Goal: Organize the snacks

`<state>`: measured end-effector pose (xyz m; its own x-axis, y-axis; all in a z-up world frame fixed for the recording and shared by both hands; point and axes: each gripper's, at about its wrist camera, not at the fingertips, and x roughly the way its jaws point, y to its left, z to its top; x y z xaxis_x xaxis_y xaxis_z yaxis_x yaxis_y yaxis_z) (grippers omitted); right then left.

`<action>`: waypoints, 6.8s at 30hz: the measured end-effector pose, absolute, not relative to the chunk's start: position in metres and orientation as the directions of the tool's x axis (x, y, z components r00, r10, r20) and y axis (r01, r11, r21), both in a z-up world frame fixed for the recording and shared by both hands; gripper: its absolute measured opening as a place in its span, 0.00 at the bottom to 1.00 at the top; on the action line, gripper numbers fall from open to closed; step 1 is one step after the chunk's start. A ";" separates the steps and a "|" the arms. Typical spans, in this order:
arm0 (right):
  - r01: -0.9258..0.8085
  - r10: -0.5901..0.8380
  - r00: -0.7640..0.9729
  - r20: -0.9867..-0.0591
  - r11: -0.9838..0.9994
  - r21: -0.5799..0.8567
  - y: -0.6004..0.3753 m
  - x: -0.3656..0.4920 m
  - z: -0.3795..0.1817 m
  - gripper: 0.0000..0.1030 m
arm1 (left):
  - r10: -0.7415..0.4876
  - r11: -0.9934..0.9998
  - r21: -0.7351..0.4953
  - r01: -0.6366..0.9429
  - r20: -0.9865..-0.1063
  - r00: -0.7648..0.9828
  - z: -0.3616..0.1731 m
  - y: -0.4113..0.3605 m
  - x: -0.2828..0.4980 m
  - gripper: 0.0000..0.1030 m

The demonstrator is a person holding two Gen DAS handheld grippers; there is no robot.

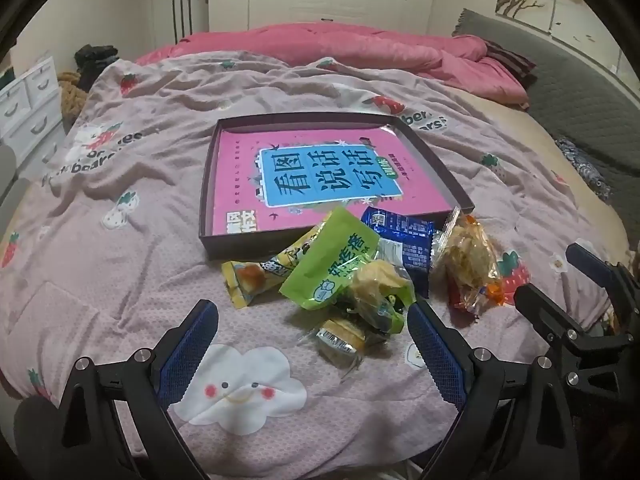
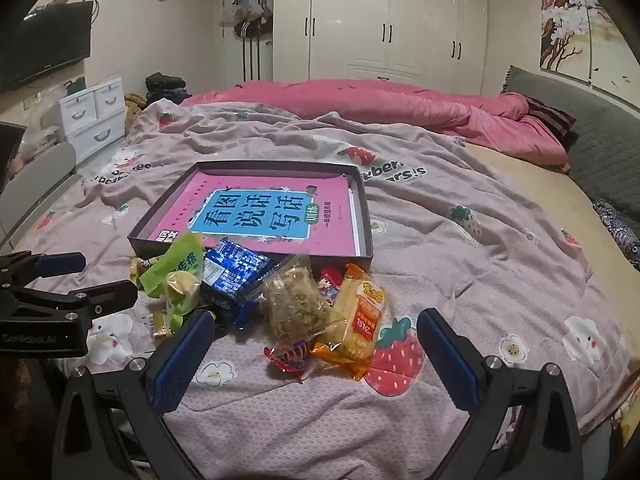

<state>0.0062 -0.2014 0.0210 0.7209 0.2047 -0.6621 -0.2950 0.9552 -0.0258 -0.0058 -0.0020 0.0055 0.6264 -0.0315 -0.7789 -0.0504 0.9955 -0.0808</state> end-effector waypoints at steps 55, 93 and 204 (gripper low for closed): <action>-0.285 0.200 0.726 -0.658 0.958 -0.023 -0.207 0.005 0.021 0.99 | -0.081 0.993 -0.114 -0.012 -0.773 0.630 0.010 -0.007 -0.011 0.93; -0.353 0.173 0.697 -0.696 0.927 -0.123 -0.190 0.045 -0.015 0.99 | -0.159 0.985 -0.172 0.021 -0.853 0.496 -0.030 -0.021 0.048 0.93; -0.391 0.328 0.619 -0.713 0.917 0.082 -0.215 0.083 -0.020 0.47 | -0.233 0.962 -0.177 0.206 -0.928 0.292 -0.078 -0.005 0.023 0.37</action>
